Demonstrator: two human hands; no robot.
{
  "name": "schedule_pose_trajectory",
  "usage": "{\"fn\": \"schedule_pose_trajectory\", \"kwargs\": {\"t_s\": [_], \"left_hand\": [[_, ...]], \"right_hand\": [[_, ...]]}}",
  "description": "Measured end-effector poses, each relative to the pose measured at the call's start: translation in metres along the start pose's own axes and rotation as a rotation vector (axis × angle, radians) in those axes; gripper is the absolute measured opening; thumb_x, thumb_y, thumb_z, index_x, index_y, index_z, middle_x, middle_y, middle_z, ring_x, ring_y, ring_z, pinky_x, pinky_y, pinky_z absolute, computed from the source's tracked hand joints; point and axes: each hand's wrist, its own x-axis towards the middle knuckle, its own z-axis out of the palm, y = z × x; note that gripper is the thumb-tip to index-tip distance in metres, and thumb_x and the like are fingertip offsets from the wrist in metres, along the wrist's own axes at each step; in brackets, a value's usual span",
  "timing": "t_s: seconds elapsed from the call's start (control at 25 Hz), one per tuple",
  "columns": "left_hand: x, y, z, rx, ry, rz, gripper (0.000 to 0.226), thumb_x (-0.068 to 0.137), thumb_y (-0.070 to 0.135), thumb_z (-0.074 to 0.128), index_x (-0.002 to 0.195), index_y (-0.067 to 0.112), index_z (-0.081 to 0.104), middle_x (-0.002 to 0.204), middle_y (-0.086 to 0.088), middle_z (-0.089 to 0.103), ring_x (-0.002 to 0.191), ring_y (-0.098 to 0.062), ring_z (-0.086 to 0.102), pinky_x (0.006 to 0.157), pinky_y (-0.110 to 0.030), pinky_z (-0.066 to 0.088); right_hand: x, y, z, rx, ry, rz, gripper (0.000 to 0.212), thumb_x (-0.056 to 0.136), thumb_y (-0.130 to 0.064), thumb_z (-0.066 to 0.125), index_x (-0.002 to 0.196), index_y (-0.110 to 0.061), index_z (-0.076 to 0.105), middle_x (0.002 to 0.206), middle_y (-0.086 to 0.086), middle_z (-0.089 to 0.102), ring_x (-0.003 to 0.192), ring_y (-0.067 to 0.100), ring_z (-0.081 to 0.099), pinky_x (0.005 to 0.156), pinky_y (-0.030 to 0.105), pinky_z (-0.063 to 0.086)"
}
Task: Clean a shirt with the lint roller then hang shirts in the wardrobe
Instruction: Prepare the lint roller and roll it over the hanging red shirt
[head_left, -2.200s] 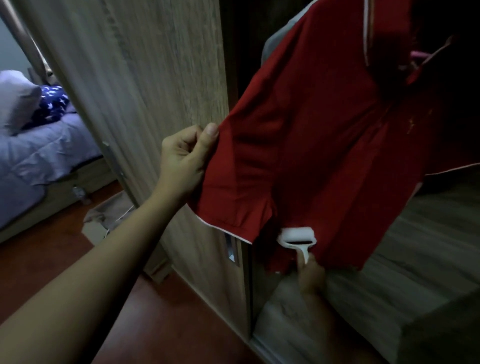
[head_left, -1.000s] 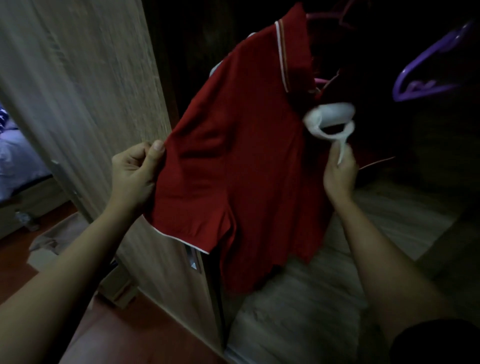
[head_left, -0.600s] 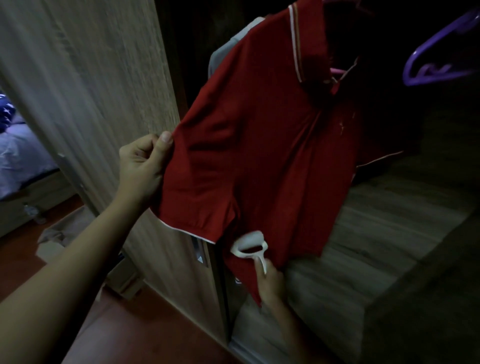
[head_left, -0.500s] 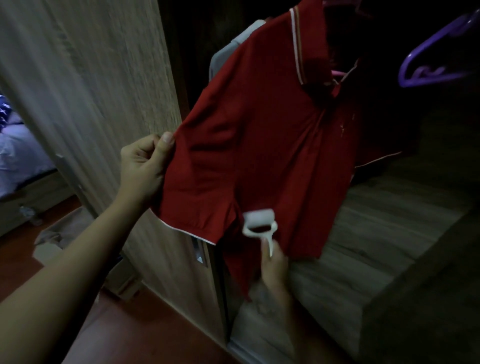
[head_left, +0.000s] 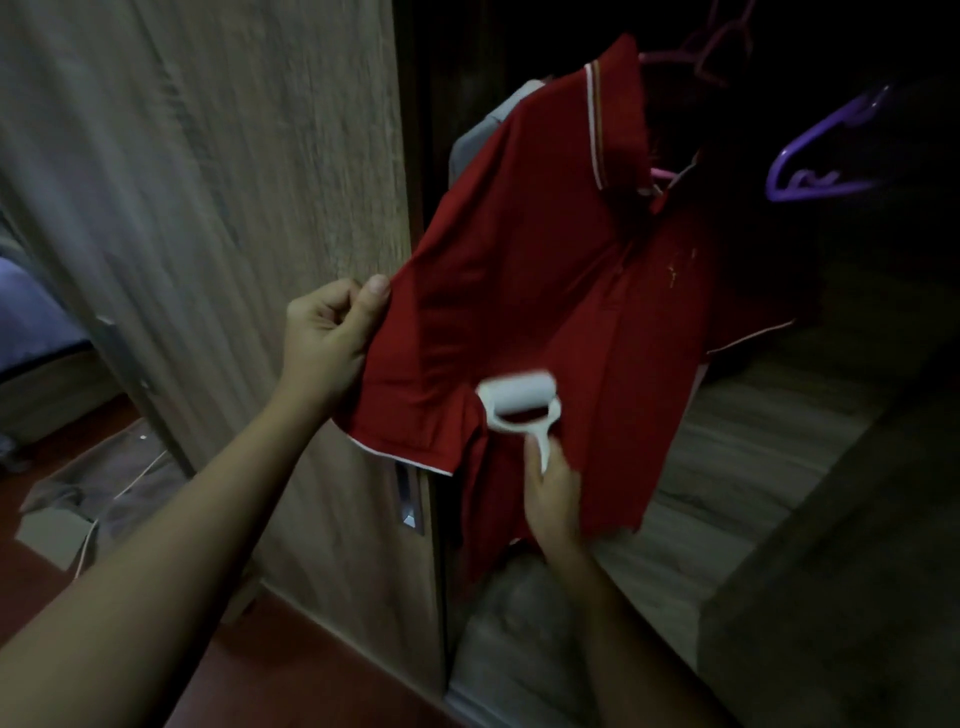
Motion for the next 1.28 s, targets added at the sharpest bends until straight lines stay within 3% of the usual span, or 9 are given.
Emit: {"fn": "schedule_pose_trajectory", "kwargs": {"t_s": [0.12,0.28,0.4,0.48,0.68,0.76,1.0,1.12,1.28], "left_hand": [[-0.002,0.004,-0.002,-0.025,-0.020,-0.011,0.042,0.093,0.026,0.055,0.054,0.019,0.040,0.046,0.012,0.037,0.048,0.002,0.031,0.047,-0.018,0.028],[-0.033,0.006,0.007,-0.048,-0.039,-0.020,0.036,0.085,0.041,0.058,0.056,0.026,0.044,0.050,0.012,0.042,0.051,0.000,0.035,0.050,-0.023,0.032],[-0.076,0.010,0.031,-0.032,-0.121,0.012,0.027,0.083,0.034,0.064,0.063,0.023,0.050,0.052,0.005,0.042,0.049,0.001,0.037,0.050,-0.017,0.032],[-0.102,0.015,0.046,0.037,-0.169,0.044,0.022,0.084,0.028,0.066,0.071,0.013,0.055,0.055,0.002,0.049,0.052,-0.002,0.044,0.052,-0.012,0.033],[-0.161,0.038,0.086,0.186,-0.203,0.577,0.013,0.085,0.010,0.064,0.087,0.004,0.052,0.070,-0.017,0.057,0.068,-0.017,0.047,0.065,-0.029,0.040],[-0.192,0.061,0.111,0.132,-0.313,0.627,0.009,0.088,0.009,0.058,0.091,0.000,0.057,0.077,-0.019,0.060,0.076,-0.022,0.050,0.072,-0.031,0.041],[-0.326,0.138,0.172,0.117,-0.782,0.487,0.042,0.089,0.022,0.041,0.115,-0.006,0.060,0.115,-0.024,0.065,0.105,-0.035,0.064,0.093,-0.034,0.047],[-0.426,0.189,0.194,0.112,-0.968,0.502,0.045,0.087,0.021,0.039,0.114,-0.009,0.060,0.116,-0.028,0.063,0.106,-0.040,0.063,0.090,-0.048,0.049],[-0.568,0.261,0.207,0.069,-1.143,0.487,0.051,0.087,0.027,0.036,0.116,-0.008,0.059,0.119,-0.028,0.061,0.112,-0.040,0.060,0.094,-0.047,0.047]], "right_hand": [[-0.046,0.044,-0.003,-0.083,0.023,0.216,0.037,0.094,-0.038,0.045,0.098,-0.005,0.061,0.084,0.021,0.069,0.080,0.037,0.066,0.065,0.031,0.043],[-0.051,0.018,-0.050,-0.040,0.186,0.220,0.036,0.095,-0.040,0.041,0.088,-0.008,0.056,0.069,0.007,0.061,0.064,0.025,0.059,0.060,0.028,0.037],[-0.061,-0.006,-0.094,-0.070,0.274,0.186,0.035,0.096,-0.044,0.037,0.087,-0.015,0.053,0.064,-0.007,0.053,0.061,0.007,0.051,0.053,0.026,0.035],[-0.080,-0.008,-0.121,-0.101,0.344,0.176,0.034,0.095,-0.045,0.037,0.084,-0.016,0.052,0.063,-0.006,0.052,0.061,0.012,0.052,0.055,0.028,0.034],[-0.153,-0.005,-0.184,-0.201,0.446,0.183,0.033,0.096,-0.041,0.038,0.087,-0.014,0.054,0.063,0.002,0.057,0.059,0.017,0.056,0.057,0.028,0.033],[-0.189,0.001,-0.213,-0.219,0.478,0.209,0.033,0.095,-0.042,0.038,0.087,-0.014,0.053,0.062,-0.001,0.056,0.057,0.012,0.055,0.055,0.029,0.033],[-0.321,0.025,-0.307,-0.262,0.584,0.327,0.033,0.095,-0.043,0.039,0.089,-0.014,0.053,0.065,-0.001,0.058,0.058,0.008,0.055,0.053,0.028,0.041],[-0.422,0.048,-0.370,-0.304,0.667,0.425,0.034,0.094,-0.045,0.039,0.086,-0.015,0.052,0.069,0.004,0.062,0.063,0.018,0.059,0.058,0.030,0.040],[-0.562,0.081,-0.443,-0.369,0.758,0.596,0.037,0.094,-0.050,0.035,0.082,-0.017,0.047,0.068,0.000,0.059,0.067,0.023,0.059,0.062,0.033,0.041]]}}
